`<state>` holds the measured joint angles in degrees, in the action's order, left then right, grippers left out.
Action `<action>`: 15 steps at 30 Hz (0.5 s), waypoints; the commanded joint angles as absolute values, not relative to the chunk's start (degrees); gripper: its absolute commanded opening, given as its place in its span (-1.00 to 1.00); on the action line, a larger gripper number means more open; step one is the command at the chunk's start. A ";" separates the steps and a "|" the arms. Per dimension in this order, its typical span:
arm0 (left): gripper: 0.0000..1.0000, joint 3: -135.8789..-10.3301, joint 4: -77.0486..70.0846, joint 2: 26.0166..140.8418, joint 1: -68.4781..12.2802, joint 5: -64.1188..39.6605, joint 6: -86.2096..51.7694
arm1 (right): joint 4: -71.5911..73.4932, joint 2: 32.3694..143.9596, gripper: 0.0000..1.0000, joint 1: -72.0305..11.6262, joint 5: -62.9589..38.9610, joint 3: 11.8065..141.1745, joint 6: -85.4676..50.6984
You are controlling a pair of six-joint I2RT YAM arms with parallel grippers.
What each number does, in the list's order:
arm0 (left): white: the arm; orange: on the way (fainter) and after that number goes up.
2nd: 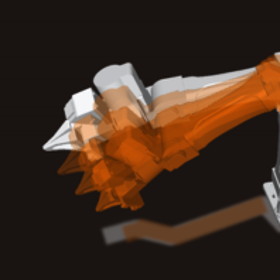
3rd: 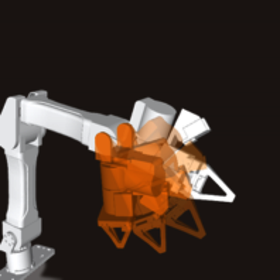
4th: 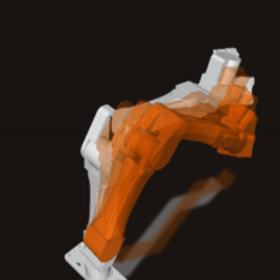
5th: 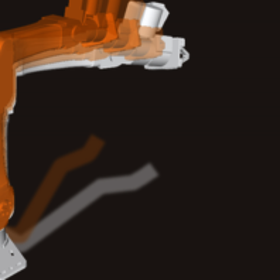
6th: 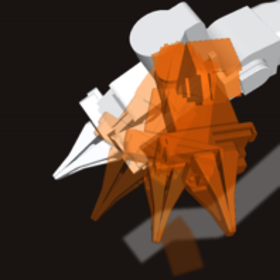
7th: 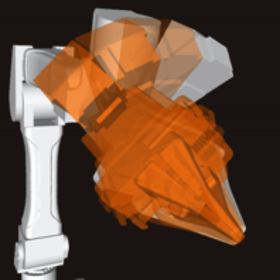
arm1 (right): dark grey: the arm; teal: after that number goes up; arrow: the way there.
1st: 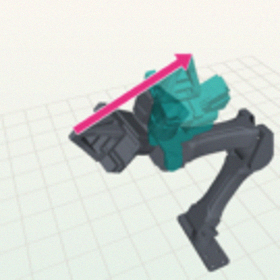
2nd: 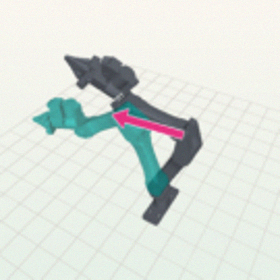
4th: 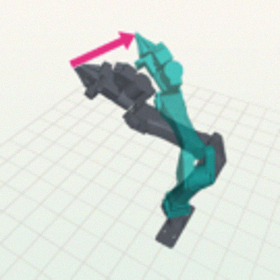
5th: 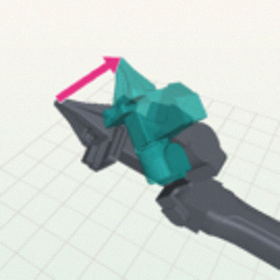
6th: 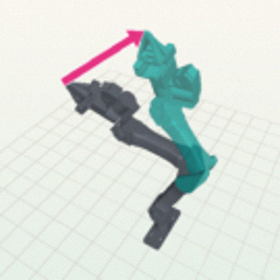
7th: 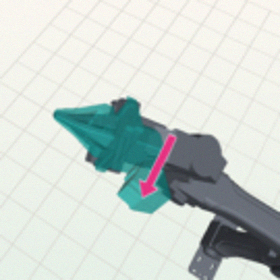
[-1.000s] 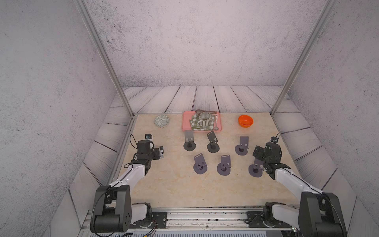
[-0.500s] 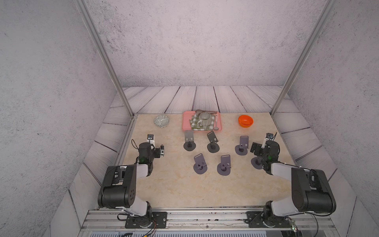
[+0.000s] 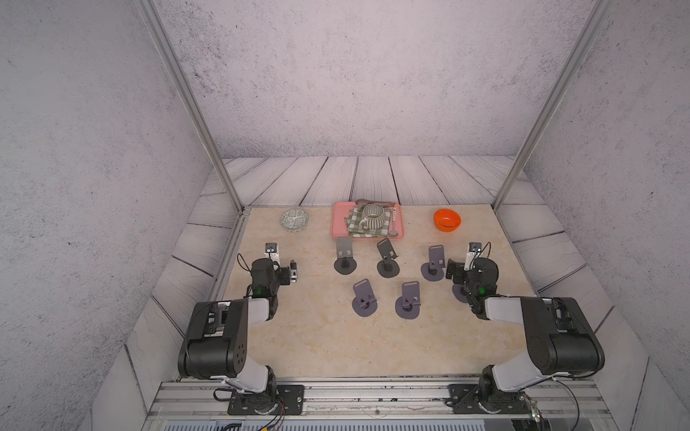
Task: Open the phone stand
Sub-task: Reset both arms
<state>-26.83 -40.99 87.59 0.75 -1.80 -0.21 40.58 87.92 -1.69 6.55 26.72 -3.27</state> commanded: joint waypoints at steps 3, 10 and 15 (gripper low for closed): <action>0.97 -27.25 -41.99 87.61 1.21 -1.42 -0.54 | 41.41 87.95 0.98 -1.63 6.68 26.46 -2.74; 0.97 -27.25 -41.92 87.55 1.14 -1.52 -0.53 | 41.06 88.15 0.98 -1.37 6.10 26.75 -2.81; 0.97 -27.25 -41.92 87.62 1.15 -1.41 -0.53 | 40.80 87.91 0.98 -1.14 5.36 26.72 -2.47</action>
<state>-26.83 -40.99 87.59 0.75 -1.72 -0.23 40.58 87.92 -1.32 5.98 26.72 -2.92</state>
